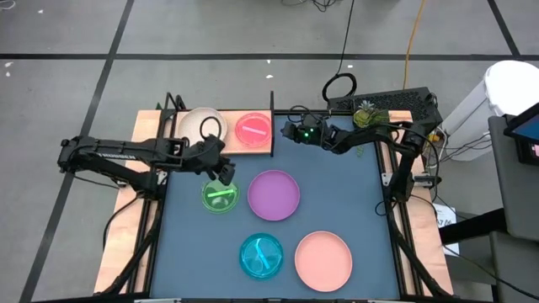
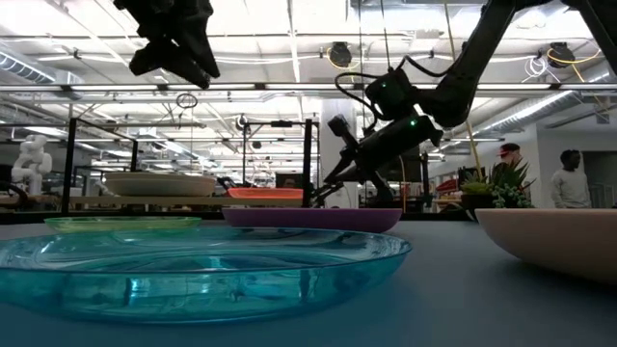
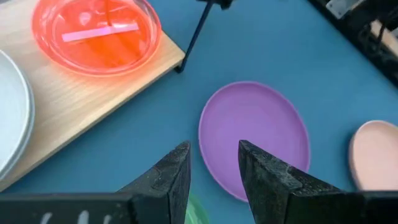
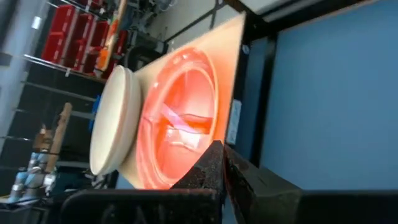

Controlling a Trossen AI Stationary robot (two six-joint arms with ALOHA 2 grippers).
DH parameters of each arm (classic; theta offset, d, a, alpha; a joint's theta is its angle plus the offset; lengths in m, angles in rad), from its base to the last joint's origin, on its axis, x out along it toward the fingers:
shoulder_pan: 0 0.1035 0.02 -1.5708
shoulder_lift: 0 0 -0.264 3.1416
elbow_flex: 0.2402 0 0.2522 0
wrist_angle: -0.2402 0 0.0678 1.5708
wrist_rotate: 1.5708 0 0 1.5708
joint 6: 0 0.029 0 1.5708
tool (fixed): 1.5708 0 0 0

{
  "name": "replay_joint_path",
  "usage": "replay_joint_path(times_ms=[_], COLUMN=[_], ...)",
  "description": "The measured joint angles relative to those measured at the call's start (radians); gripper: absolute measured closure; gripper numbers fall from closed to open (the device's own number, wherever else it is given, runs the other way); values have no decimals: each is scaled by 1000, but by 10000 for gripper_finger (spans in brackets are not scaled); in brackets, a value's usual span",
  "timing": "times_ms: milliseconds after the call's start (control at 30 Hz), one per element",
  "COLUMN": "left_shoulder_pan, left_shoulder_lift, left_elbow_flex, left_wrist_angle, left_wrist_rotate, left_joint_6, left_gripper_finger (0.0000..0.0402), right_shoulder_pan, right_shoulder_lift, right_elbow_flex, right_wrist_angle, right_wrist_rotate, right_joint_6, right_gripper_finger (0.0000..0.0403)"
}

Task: Place and stack plates onto a shelf
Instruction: Stack the pink plate on top of the orange plate on the shelf

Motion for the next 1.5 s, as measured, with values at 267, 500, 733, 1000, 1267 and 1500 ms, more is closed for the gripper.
replay_joint_path(times_ms=[267, 500, 733, 1000, 1267, 1500], left_shoulder_pan=[-43, -84, -115, -129, -133, -133], left_shoulder_lift=[2, 2, 0, 0, 0, 0], left_elbow_flex=[-103, -113, -113, -113, -113, -113], left_wrist_angle=[76, 92, 92, 89, 82, 76], left_wrist_rotate=[8, 10, 9, 8, 8, 8], left_joint_6=[-63, -87, -90, -90, -90, -86], left_gripper_finger=[264, 264, 264, 264, 264, 264], right_shoulder_pan=[-8, -8, -10, -12, -17, -19], right_shoulder_lift=[94, 133, 128, 125, 125, 114], right_elbow_flex=[92, 164, 164, 164, 164, 164], right_wrist_angle=[6, -44, -38, -62, -76, -69], right_wrist_rotate=[-17, -17, -17, -8, 10, 5], right_joint_6=[21, 20, -15, -27, -32, -31], right_gripper_finger=[403, 403, 403, 403, 403, 403])
